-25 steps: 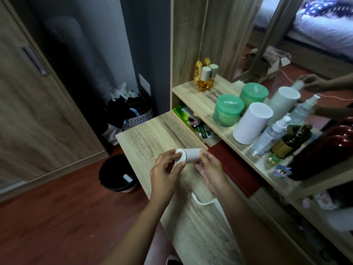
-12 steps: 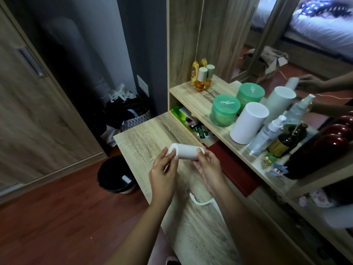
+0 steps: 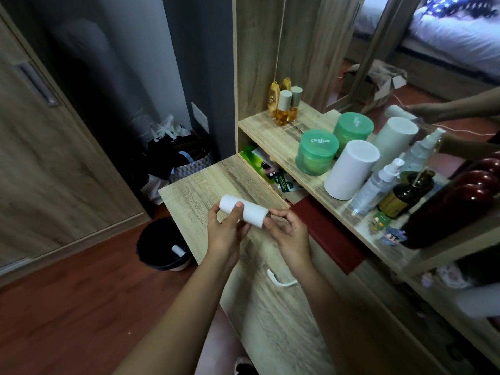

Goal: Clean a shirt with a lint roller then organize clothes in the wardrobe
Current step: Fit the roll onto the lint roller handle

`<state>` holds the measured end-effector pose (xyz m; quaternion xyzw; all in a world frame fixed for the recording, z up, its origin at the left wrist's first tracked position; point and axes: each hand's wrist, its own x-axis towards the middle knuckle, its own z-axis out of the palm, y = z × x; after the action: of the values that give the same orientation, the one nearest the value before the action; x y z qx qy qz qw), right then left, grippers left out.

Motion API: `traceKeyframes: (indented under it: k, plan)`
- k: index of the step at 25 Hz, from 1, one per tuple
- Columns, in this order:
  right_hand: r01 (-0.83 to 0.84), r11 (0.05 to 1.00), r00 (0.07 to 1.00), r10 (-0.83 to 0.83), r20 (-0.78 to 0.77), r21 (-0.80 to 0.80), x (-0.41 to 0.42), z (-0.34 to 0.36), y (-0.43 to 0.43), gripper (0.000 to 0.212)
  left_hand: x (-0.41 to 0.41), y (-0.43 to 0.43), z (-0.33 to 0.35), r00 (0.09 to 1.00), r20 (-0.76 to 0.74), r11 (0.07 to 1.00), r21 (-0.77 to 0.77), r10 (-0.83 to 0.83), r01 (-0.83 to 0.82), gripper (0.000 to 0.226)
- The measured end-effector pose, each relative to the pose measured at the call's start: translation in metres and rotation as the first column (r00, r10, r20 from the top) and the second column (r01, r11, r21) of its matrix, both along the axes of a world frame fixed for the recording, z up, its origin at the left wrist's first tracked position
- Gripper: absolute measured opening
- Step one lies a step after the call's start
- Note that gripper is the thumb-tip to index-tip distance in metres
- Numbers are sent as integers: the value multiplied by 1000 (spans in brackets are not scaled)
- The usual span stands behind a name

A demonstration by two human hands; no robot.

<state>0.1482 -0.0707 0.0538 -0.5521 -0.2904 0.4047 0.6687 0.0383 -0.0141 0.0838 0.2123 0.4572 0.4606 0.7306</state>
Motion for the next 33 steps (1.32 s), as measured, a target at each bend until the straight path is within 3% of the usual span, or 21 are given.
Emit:
traceKeyframes:
  k: [4, 11, 15, 17, 20, 22, 24, 27, 30, 33]
  plan:
    - [-4, 1000, 996, 4, 84, -3, 7, 2, -3, 15, -3, 6, 0, 995, -24, 993, -78, -96, 94, 49]
    - [-74, 990, 948, 107, 299, -120, 16, 13, -4, 16, -7, 18, -1, 978, -104, 983, -61, -180, 174, 41]
    - [-98, 978, 965, 139, 223, -184, 15, 18, -5, 13, -8, 18, -7, 962, -124, 965, -128, -245, 229, 30]
    - [-90, 973, 983, 121, 140, -213, 15, 23, -3, 13, -6, 13, -9, 964, -61, 943, -233, -260, 240, 21]
    - [-48, 969, 998, 39, -42, -241, 20, 24, -6, 8, -4, 10, -12, 978, 33, 915, -348, -204, 202, 26]
    - [87, 950, 994, -62, 90, -299, 28, 14, -14, 8, -3, 10, -15, 982, 50, 912, -365, -184, 190, 27]
    - [233, 878, 927, -72, 367, -417, 37, -6, -28, 8, -3, 10, -17, 983, 49, 906, -381, -180, 185, 29]
    - [429, 641, 746, 145, 650, -636, 42, -46, -50, 44, -3, 10, -19, 980, 38, 899, -392, -195, 194, 31]
    - [469, 480, 680, 340, 650, -741, 34, -78, -65, 54, -2, 11, -22, 979, 25, 899, -391, -203, 197, 33]
    - [368, 442, 740, 393, 545, -818, 30, -85, -67, 51, -2, 11, -24, 977, 13, 900, -387, -213, 201, 31]
